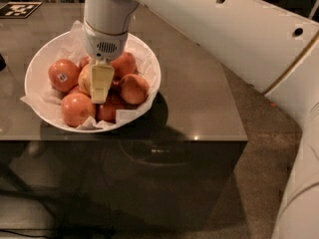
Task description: Pick apple from white bowl
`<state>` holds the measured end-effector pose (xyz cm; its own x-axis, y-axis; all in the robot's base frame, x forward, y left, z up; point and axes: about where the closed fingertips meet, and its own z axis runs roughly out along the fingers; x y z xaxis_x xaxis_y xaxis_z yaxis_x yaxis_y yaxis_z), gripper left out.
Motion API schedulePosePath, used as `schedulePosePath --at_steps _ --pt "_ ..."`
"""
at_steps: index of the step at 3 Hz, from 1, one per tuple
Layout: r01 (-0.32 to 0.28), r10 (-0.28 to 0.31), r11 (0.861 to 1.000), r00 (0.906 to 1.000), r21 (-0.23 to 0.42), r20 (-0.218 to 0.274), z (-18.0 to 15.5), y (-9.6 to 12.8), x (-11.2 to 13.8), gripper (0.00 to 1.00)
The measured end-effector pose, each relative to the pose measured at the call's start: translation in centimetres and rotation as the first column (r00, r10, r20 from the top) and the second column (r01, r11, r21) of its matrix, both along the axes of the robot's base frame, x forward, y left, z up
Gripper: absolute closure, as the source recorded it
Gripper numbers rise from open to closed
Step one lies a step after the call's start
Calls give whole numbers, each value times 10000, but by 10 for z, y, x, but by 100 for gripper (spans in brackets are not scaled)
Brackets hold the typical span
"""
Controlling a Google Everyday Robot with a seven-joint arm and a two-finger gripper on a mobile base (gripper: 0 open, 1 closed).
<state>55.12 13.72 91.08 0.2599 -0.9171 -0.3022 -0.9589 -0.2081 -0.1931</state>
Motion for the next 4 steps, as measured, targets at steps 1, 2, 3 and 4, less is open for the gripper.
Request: schedulePosePath --at_steps 1,2,3,4 --pt "0 0 10000 10000 0 0 0 0 0 100" --pt "-4 4 10000 10000 13 8 5 0 0 100" --pt "68 -88 9990 9989 447 455 36 -14 -7 100" --pt "139 -204 9969 9963 776 837 69 -30 -10 100"
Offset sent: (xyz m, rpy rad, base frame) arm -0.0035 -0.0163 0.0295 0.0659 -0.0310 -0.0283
